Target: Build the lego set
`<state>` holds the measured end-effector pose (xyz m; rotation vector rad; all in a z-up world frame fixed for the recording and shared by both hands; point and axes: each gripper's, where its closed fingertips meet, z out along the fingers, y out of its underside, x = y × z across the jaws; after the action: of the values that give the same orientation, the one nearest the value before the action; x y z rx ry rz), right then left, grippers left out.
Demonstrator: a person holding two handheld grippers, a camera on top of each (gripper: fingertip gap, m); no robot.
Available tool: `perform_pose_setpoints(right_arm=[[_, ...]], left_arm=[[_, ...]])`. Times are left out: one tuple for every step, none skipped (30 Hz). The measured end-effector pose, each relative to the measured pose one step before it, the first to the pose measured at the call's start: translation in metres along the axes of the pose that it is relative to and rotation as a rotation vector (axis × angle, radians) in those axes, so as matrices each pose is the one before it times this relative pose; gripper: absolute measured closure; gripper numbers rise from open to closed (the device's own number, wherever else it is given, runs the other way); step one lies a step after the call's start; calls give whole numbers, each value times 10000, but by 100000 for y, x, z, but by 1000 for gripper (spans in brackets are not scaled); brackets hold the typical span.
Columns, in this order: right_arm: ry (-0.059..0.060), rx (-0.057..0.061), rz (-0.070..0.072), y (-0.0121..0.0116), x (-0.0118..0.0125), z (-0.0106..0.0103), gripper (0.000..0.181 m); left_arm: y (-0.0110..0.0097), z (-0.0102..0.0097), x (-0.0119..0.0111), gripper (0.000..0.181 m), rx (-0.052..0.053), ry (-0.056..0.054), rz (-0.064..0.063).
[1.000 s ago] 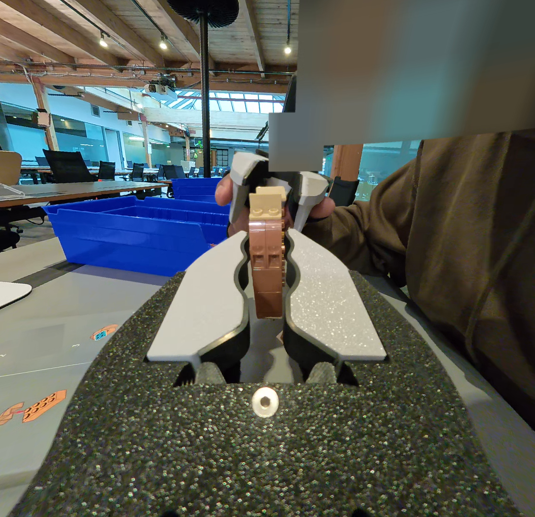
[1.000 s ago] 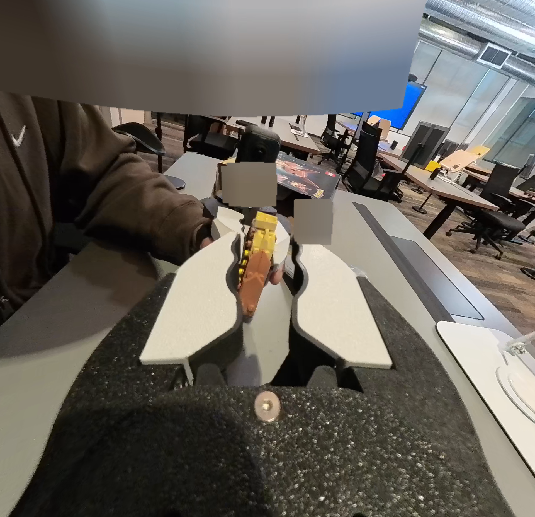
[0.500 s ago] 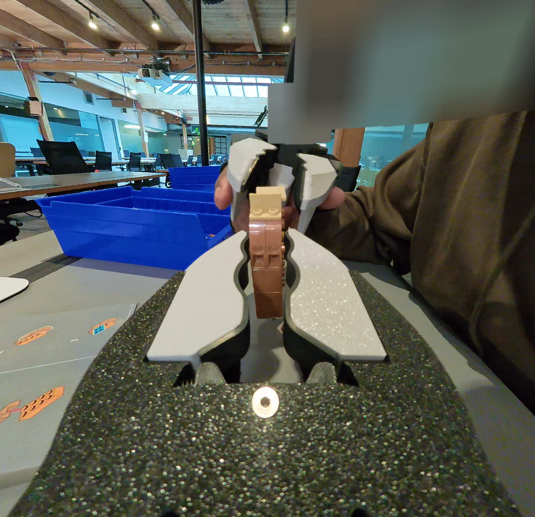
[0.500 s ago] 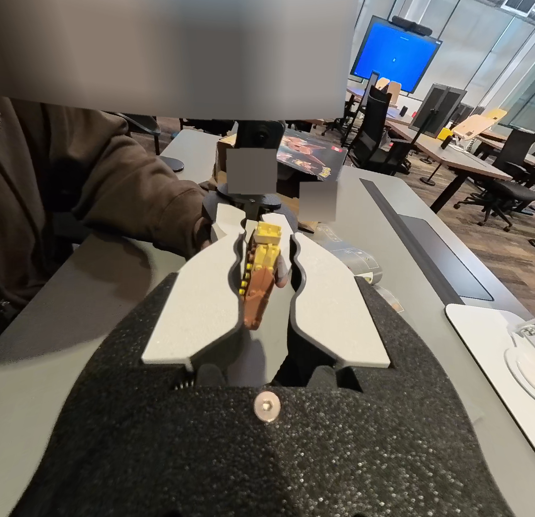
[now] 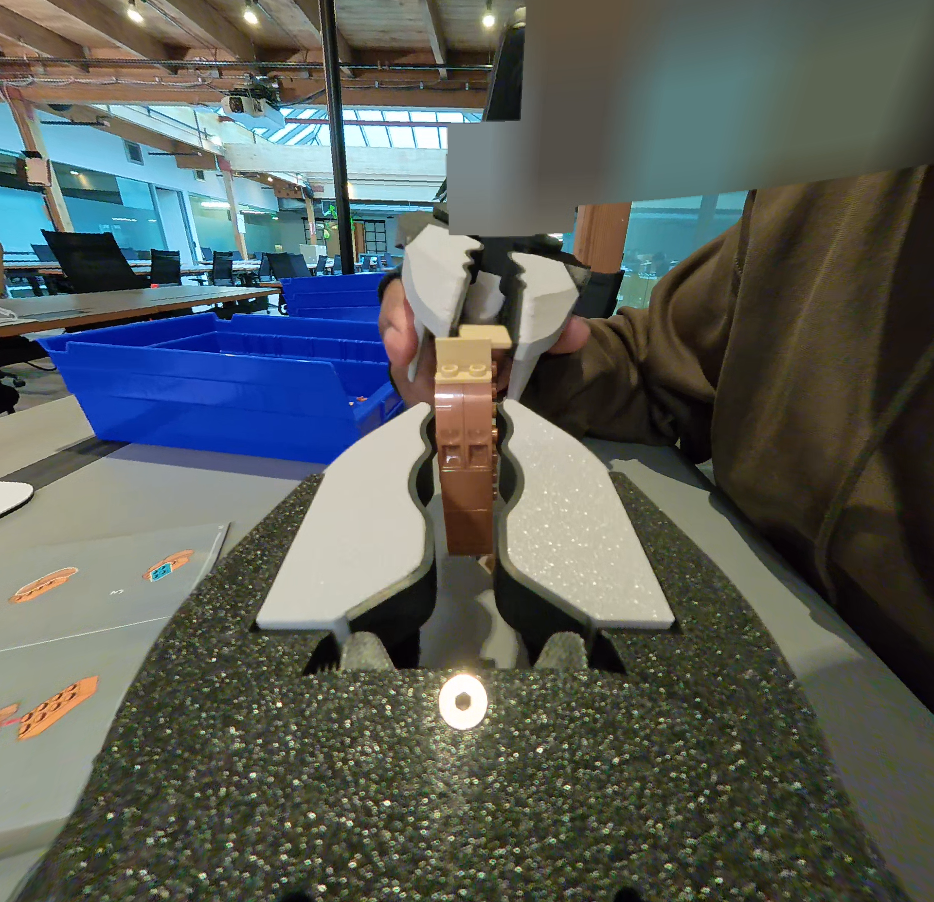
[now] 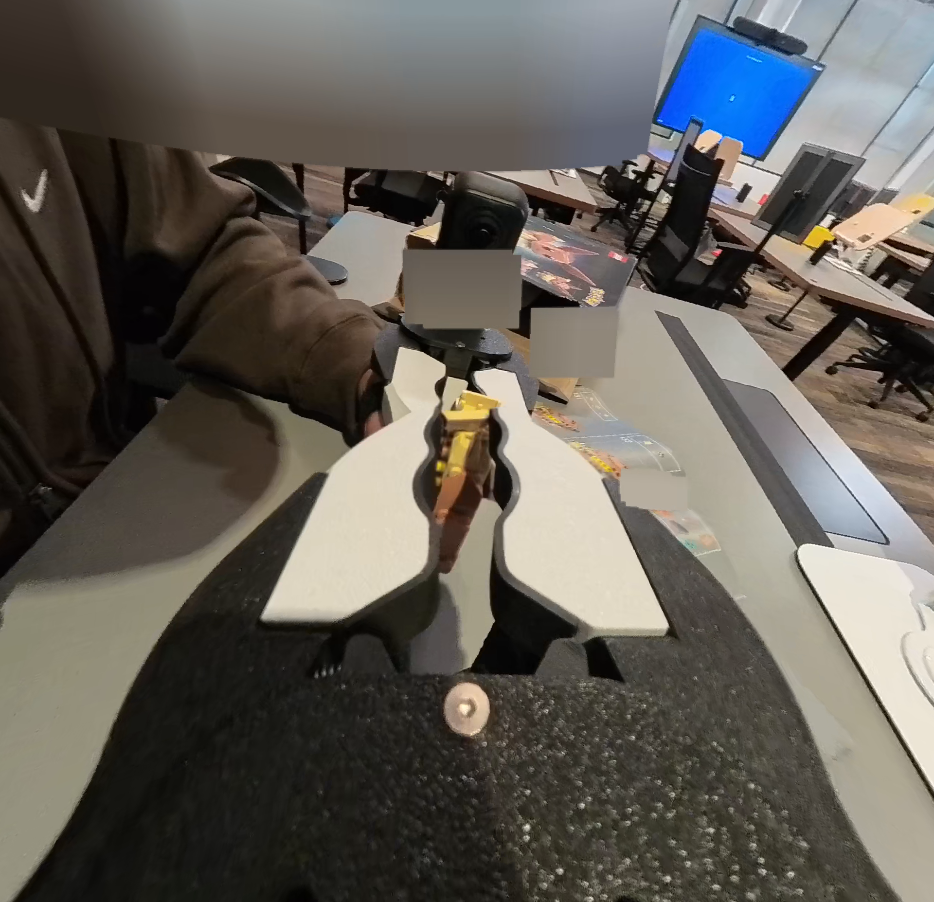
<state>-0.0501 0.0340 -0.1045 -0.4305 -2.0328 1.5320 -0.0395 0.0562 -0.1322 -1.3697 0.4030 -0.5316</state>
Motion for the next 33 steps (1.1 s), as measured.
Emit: perform_pose_setpoints(right_arm=[[-154,63,-6,-24,-174,-60,164],[-156,92,16,-66,-154,-78,164],[-191,119,34,-130,-183,-101,164],[-195,141,16,-183,-200,-108,164],[-186,135,-1,-184,-173,-123,164],[-188,116,9,-146,-150,-123,164],[-194,100,37,-86,-143,-91,164],[-184,80,55,-33,-114,-49,164],[-180,71,56,-14,-115,11,164],[-188,46,44,32,-152,55,164],[-189,11,22,78,-205,76,164],[-158,-4,-8,94,-204,81,164],[-118,20,-24,80,-186,72,164],[-57,36,-13,65,-103,57,164],[7,59,11,29,13,37,164],[21,90,43,-23,76,6,164],[11,67,61,-9,85,-11,164],[12,45,39,12,68,-20,164],[8,24,0,29,34,-27,164],[20,11,-26,13,7,-14,164],[43,8,-36,-9,27,5,163],[64,-1,-31,-21,51,27,163],[61,-5,-32,-39,39,27,163],[71,-9,-45,-36,43,15,162],[111,-21,-49,-35,87,10,159],[135,-45,-34,-17,151,-3,157],[139,-59,-11,-24,158,-23,155],[142,-55,11,-21,175,-38,153],[127,-41,21,-29,143,-40,153],[94,-37,14,-2,71,-25,153],[87,-72,-12,69,15,-22,152],[76,-118,-68,124,-26,-59,152],[66,-130,-128,135,-68,-86,152]], left_arm=[[46,45,110,160,-15,93,-63],[56,52,148,160,-8,133,-104],[60,83,211,160,-3,178,-145],[33,67,186,160,22,155,-121],[-1,57,191,160,32,145,-90],[-5,51,240,159,31,198,-134],[21,56,298,159,22,255,-192],[68,88,311,160,-1,268,-188],[115,118,263,159,-34,191,-86],[119,129,236,159,-44,125,29],[89,115,240,159,-45,119,45],[23,84,197,160,-14,102,17],[-43,23,124,160,29,66,6],[-85,-10,78,160,52,45,-12],[-102,-37,72,160,66,50,-23],[-39,-30,1,160,33,17,-39],[-56,-9,17,160,41,29,-38],[-22,14,42,160,23,33,-19],[16,23,15,159,-7,2,0],[14,6,-26,160,-15,-21,18],[-13,-10,-14,159,1,-13,19],[-38,-36,-42,159,15,-30,19],[-68,-30,-41,159,30,-32,27],[-42,-27,-29,160,13,-29,33],[-54,-30,-40,160,16,-43,53],[-30,-22,-56,159,-1,-47,38],[-5,-18,-76,159,-11,-61,38],[-17,-27,-68,159,-5,-58,32],[-32,-29,-64,160,18,-44,10],[-42,-17,-70,160,25,-41,-5],[-29,-16,-53,160,17,-34,-6],[7,-27,-95,160,-9,-68,20],[10,-36,-112,160,-27,-70,22]])
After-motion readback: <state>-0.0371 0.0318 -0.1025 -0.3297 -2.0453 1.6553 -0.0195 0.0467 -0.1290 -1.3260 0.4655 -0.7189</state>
